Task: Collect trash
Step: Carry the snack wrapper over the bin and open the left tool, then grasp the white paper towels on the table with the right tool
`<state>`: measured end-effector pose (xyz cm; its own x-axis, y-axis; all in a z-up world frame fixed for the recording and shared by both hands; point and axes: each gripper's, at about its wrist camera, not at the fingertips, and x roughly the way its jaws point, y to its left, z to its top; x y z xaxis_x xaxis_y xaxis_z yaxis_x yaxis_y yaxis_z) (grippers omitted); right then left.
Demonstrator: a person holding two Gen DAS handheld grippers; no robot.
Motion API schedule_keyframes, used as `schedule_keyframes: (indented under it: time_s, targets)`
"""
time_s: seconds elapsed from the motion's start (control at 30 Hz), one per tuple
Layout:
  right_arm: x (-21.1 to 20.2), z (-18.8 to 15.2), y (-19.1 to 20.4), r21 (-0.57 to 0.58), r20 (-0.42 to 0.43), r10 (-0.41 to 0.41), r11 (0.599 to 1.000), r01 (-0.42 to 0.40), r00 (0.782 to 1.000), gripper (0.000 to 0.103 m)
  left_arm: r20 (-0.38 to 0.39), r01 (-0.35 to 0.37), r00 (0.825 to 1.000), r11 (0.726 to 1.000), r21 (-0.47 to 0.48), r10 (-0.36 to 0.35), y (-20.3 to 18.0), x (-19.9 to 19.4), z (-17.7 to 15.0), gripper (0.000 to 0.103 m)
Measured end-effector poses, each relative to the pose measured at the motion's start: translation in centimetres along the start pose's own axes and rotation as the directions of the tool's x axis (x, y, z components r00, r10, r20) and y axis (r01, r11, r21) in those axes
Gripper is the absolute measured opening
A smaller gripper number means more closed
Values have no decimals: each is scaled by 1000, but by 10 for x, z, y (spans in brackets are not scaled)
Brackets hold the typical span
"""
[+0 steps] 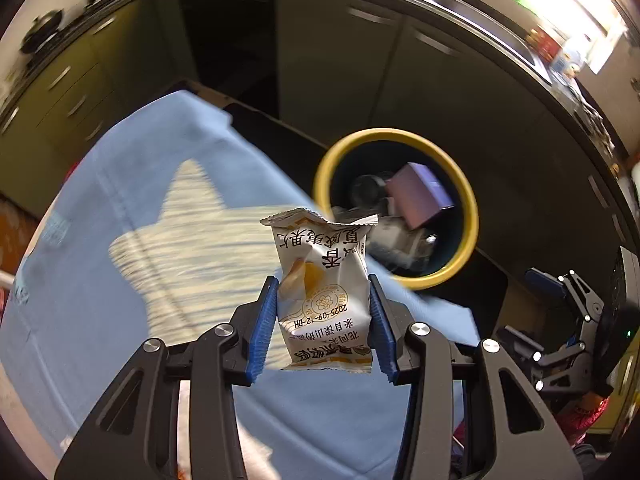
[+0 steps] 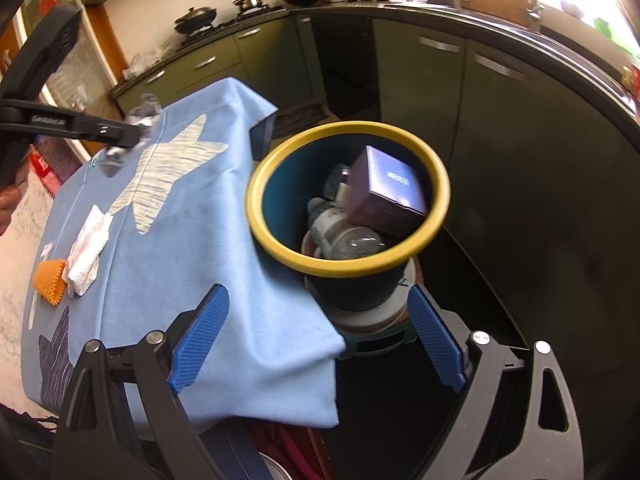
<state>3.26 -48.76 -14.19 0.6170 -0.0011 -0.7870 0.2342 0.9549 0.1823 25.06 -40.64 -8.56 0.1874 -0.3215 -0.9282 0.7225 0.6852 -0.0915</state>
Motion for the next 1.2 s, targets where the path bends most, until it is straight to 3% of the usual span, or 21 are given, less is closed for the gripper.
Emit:
schedule_keyframes:
  time_s: [0.27,0.37,0.43,0.5,0.7,0.9,1.03,1.2]
  targets:
    - [-12,-10,-29,67,22,-22,998,21,1000,86,-18,44,999,997,64,-43,-66,57,52,46]
    - [-12,-13,-37,94,17,-27,995,26,999,87,-18,37,999,998,43,-36,-69,82,68,64]
    - [-12,-14,-38,95,13,-28,995,27,1000,87,-9,22,1000,999,23,-21,-68,88,71,65]
    - [-13,-15,-39,92,10,-29,995,28,1000,87,-2,29,1000,999,22,-29,-65,83,67,75]
    - [-9,-10,-30,68,7,-24,997,23,1000,87,92,17,996,999,27,-20,-46,39,39,84]
    - [-4,-9,-6,6,-11,-18,1000,18,1000,87,216,-8,976,1000,-13,11,-11,-20,-7,88]
    - [-3,-6,9,-22,-16,-15,1000,14,1000,87,311,-49,948,997,-67,68,21,-63,-45,91]
    - [4,-2,40,-91,-35,1,996,-4,999,87,402,-132,893,972,-195,202,75,-107,-111,93]
